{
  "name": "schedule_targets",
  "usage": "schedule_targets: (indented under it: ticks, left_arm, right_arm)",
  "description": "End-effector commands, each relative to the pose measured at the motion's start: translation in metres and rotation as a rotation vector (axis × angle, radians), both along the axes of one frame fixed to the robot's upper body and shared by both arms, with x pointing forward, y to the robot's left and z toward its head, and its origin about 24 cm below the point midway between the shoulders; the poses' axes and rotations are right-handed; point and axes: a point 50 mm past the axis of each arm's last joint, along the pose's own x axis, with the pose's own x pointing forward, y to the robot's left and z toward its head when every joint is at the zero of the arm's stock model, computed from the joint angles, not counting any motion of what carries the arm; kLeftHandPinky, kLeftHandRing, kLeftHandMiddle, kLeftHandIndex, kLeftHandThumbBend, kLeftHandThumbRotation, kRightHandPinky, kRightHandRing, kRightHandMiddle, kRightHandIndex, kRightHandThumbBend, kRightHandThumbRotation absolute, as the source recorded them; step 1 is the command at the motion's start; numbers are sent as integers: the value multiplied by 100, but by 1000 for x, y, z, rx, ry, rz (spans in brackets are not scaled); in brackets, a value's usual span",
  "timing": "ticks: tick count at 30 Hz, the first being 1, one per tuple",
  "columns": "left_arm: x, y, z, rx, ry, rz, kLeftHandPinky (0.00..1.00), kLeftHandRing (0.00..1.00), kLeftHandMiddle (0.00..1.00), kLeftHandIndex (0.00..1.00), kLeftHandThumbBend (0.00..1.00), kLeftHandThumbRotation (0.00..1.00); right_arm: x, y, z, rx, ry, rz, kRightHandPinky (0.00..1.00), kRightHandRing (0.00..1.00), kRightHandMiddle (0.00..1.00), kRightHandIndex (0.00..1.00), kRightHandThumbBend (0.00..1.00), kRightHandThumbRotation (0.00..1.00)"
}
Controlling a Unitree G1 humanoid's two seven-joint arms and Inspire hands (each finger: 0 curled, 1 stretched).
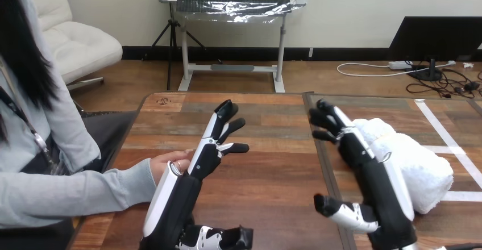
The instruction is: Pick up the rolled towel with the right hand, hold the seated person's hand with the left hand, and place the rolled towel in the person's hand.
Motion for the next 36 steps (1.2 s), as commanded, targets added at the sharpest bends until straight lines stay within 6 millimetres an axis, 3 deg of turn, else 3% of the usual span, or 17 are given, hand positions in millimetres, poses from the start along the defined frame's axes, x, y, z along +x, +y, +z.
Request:
schedule_targets:
  ticks: [1, 20, 29, 36]
  left_arm:
    - [15, -5, 17, -14, -94, -16, 76, 92, 99, 100, 100, 85]
    - [16, -7, 16, -23, -89, -22, 75, 92, 98, 100, 100, 84]
    - [16, -7, 17, -34, -100, -3, 73, 89, 96, 100, 100, 85]
    - [15, -6, 16, -36, -100, 7, 72, 89, 97, 100, 100, 85]
  right_arm:
    - [26, -9, 32, -28, -143, -36, 81, 87, 88, 91, 99, 75]
    - [54, -44, 59, -161, -137, -200, 88, 91, 94, 96, 100, 75]
    - [66, -59, 74, -144, -130, -223, 93, 94, 95, 97, 100, 73]
    - [75, -71, 86, -147, -117, -252, 92, 94, 95, 97, 100, 74]
